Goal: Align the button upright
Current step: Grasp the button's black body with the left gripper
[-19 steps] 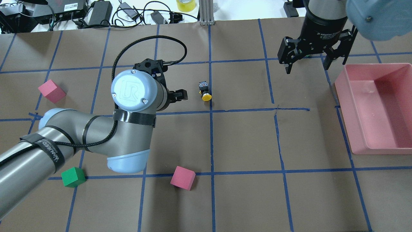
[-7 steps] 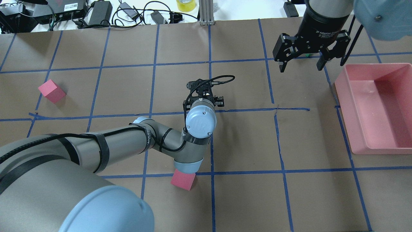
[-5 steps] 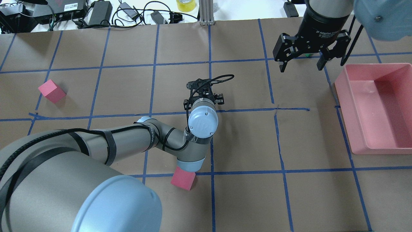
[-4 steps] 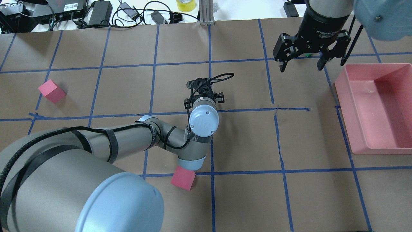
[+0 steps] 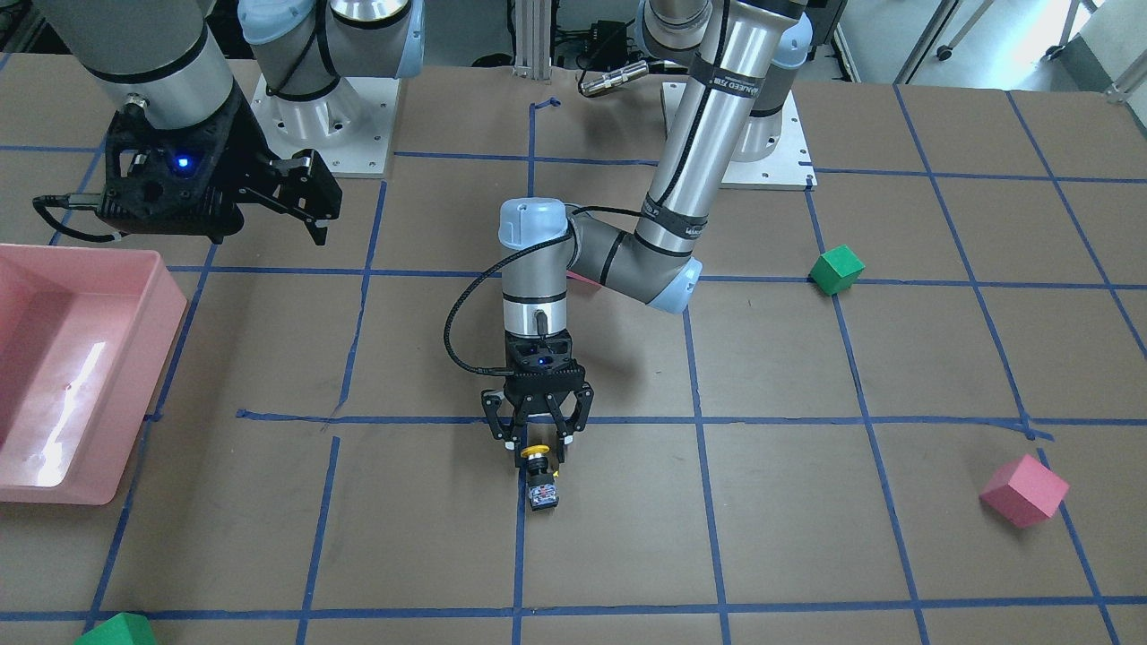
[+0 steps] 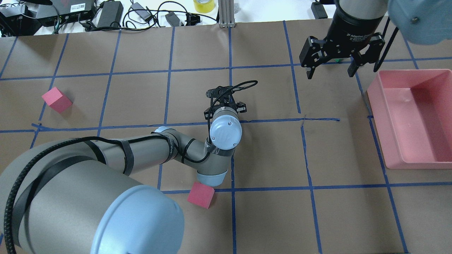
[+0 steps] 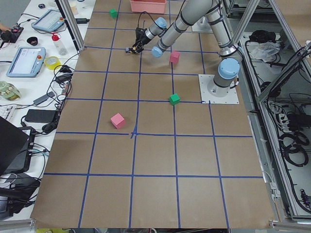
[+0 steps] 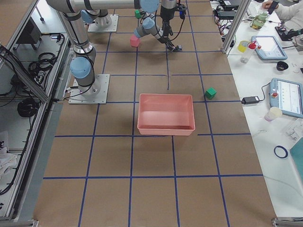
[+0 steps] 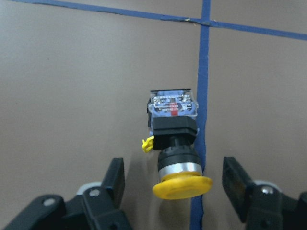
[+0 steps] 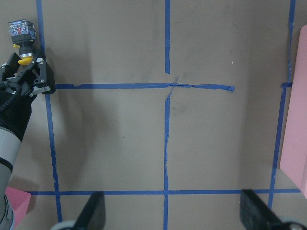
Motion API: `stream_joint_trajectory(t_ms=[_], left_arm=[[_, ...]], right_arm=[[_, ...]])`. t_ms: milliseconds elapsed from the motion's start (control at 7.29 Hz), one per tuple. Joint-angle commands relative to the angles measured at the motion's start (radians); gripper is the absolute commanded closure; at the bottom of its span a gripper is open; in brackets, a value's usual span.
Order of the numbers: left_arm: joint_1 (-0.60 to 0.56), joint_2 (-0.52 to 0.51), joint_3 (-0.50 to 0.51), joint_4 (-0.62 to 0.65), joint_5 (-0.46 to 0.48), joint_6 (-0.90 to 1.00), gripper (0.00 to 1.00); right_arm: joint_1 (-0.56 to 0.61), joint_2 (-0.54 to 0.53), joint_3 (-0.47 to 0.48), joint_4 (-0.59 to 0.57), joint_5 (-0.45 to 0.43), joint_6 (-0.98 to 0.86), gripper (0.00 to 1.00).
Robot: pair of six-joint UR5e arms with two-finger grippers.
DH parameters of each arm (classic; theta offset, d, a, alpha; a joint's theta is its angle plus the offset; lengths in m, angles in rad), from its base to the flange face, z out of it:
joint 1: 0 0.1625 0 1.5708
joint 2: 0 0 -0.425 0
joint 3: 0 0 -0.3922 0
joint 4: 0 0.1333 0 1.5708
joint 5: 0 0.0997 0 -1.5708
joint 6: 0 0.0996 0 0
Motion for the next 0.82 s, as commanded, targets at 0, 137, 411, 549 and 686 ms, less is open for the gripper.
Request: stream_joint_trajectory(t_ms=[0,137,411,549,686], left_arm=[[-0.002,0.009,0.0,0.0,0.0,-0.002,0.9],[-0.003,0.012,0.0,0.0,0.0,-0.002,0.97],[-0.003,0.07,0.0,-0.035,-0.013,0.021,1.0],[-0.002,0.114,0.005,-0.152,-0.014,0.023,1.0],[0.009,0.171,0.025,-0.287,-0.031,0.021,1.0]], right_arm=[[0.001,0.0,0.0,0.0,0.0,0.0,0.0],[-0.001,0.0,0.0,0.0,0.0,0.0,0.0],[0.001,0.0,0.0,0.0,0.0,0.0,0.0],[-0.001,0.0,0.0,0.0,0.0,0.0,0.0],[0.001,0.0,0.0,0.0,0.0,0.0,0.0]])
